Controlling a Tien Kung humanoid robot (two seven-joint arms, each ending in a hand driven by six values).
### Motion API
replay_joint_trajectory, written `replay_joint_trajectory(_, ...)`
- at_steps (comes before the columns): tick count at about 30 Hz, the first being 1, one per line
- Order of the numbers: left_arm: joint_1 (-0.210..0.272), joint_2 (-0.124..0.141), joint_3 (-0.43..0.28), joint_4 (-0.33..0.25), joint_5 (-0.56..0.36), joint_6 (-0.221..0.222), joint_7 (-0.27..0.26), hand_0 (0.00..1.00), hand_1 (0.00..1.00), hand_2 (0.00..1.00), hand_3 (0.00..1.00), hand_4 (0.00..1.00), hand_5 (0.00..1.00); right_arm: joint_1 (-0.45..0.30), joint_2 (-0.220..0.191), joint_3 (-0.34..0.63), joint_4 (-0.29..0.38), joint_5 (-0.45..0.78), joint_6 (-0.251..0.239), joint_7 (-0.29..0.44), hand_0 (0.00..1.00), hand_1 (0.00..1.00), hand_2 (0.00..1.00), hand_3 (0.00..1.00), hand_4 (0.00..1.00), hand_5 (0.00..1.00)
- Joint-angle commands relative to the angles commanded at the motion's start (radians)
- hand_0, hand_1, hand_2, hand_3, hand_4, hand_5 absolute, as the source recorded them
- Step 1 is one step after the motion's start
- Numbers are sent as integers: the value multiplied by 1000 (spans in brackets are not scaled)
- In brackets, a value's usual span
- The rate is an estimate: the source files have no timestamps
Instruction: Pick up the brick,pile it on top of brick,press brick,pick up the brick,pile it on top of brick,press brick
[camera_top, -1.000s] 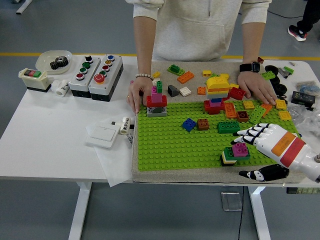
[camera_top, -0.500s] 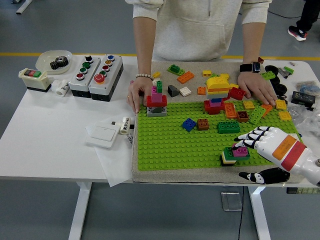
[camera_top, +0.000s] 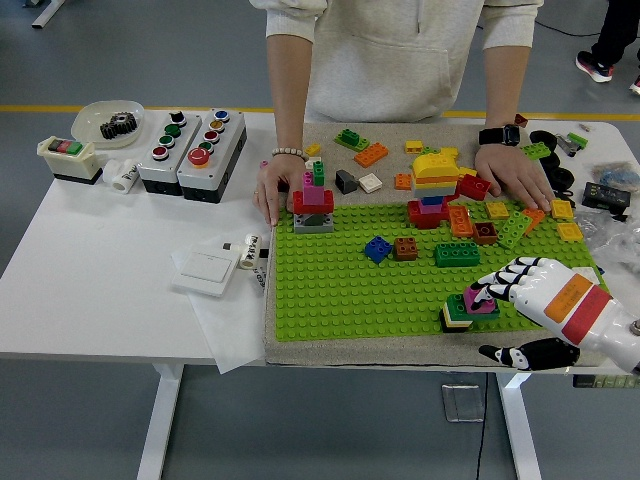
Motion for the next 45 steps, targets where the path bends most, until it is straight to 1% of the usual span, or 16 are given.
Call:
replay_joint_trajectory(2, 0, 0, 0, 0, 1, 0, 0, 795, 805, 764, 622, 678, 634, -1, 2, 5, 5, 12, -26, 0, 619, 617, 671, 572, 799, 464)
replay_joint_trajectory(3, 0, 0, 0, 0, 1, 0, 0, 796, 805, 764, 621, 679, 635, -2, 2, 6, 6, 15, -33, 0, 571, 596, 646, 568, 770, 449)
replay_joint_trajectory(8, 0, 0, 1, 0, 0, -1, -1, 796, 805, 764, 621, 679, 635, -8, 35, 41, 16, 151, -165, 44, 571, 596, 646, 568, 770, 449)
replay_joint_trajectory(9, 0, 0, 1, 0, -1, -1, -1, 796, 805, 764, 621, 678, 636, -8, 39, 41, 15, 196, -188, 52, 265, 362, 416, 396, 670, 386)
replay_joint_trajectory(11, 0, 0, 2, 0, -1, -1, -1, 796, 805, 764, 621, 678, 636, 0, 63, 28, 27, 281, -218, 77, 265, 362, 416, 396, 670, 386)
replay_joint_trajectory(13, 1, 0, 2, 0, -2, -1, -1, 796, 805, 764, 621, 678, 636, 8, 76, 24, 38, 365, -208, 79, 265, 362, 416, 396, 670, 386)
replay_joint_trajectory(14, 1, -1, 1, 0, -2, -1, -1, 796, 805, 764, 621, 678, 636, 20, 83, 30, 46, 404, -176, 58, 265, 362, 416, 396, 670, 386)
replay_joint_trajectory(15, 1, 0, 1, 0, -1, -1, -1, 797, 806, 764, 622, 679, 636, 34, 88, 35, 52, 450, -137, 29, 69, 165, 270, 268, 838, 320)
replay_joint_trajectory(19, 2, 0, 2, 0, -3, -2, -1, 797, 806, 764, 622, 679, 636, 70, 91, 44, 57, 619, -26, -61, 69, 165, 270, 268, 838, 320)
replay_joint_trajectory(20, 2, 1, 3, 0, -5, -1, -2, 792, 806, 764, 622, 680, 637, 79, 93, 48, 58, 664, -1, -88, 47, 130, 229, 219, 822, 315)
replay_joint_trajectory(27, 0, 3, 3, 1, -4, -1, -2, 790, 802, 763, 623, 680, 636, 114, 106, 57, 67, 957, 80, -218, 37, 111, 208, 197, 811, 326)
replay_joint_trajectory(32, 0, 4, 2, 1, -4, -2, -1, 790, 802, 763, 623, 680, 636, 125, 124, 56, 92, 1152, 163, -300, 37, 111, 208, 197, 811, 326)
replay_joint_trajectory(33, 0, 4, 2, 1, -3, -2, -1, 785, 799, 763, 623, 681, 637, 124, 125, 55, 96, 1198, 174, -315, 30, 98, 197, 181, 758, 383)
replay_joint_trajectory(34, 0, 4, 2, 1, -5, -2, -1, 785, 799, 763, 623, 681, 637, 120, 126, 50, 108, 1237, 190, -337, 30, 98, 197, 181, 758, 383)
replay_joint_trajectory(39, 1, 4, 2, 2, -6, -1, -2, 784, 798, 763, 623, 681, 638, 109, 130, 27, 141, 1445, 203, -361, 26, 93, 193, 179, 749, 387)
replay_joint_trajectory(45, 2, 4, -2, 3, 1, -2, 0, 779, 797, 763, 623, 681, 638, 95, 167, -9, 160, 1673, 214, -293, 29, 91, 190, 181, 753, 387)
